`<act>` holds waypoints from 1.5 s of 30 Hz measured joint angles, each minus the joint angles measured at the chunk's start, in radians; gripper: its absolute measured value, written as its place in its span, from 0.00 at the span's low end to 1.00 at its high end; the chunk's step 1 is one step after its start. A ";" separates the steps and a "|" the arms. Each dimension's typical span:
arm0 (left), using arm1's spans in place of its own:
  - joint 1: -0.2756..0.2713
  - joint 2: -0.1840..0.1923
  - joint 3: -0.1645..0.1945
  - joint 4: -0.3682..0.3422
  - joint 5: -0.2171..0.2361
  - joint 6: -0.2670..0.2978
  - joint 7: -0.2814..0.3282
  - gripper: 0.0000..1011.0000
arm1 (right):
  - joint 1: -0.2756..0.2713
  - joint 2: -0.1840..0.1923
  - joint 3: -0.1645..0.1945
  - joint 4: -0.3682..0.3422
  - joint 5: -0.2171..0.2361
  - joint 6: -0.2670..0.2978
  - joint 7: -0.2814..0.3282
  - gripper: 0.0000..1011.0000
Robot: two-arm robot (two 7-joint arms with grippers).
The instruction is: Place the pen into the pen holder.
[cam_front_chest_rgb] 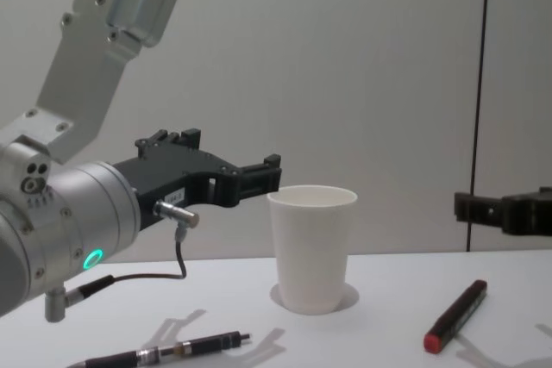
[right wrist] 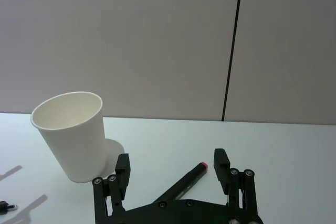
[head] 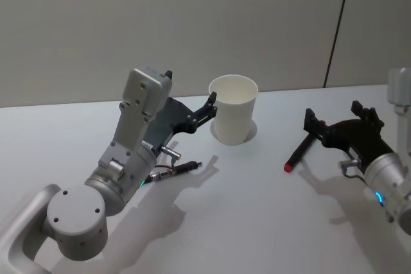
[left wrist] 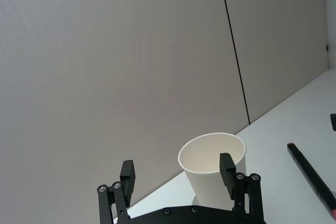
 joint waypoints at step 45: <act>0.000 0.000 0.000 0.000 0.000 0.000 0.000 0.99 | 0.092 -0.112 -0.002 0.174 -0.007 0.147 -0.067 0.99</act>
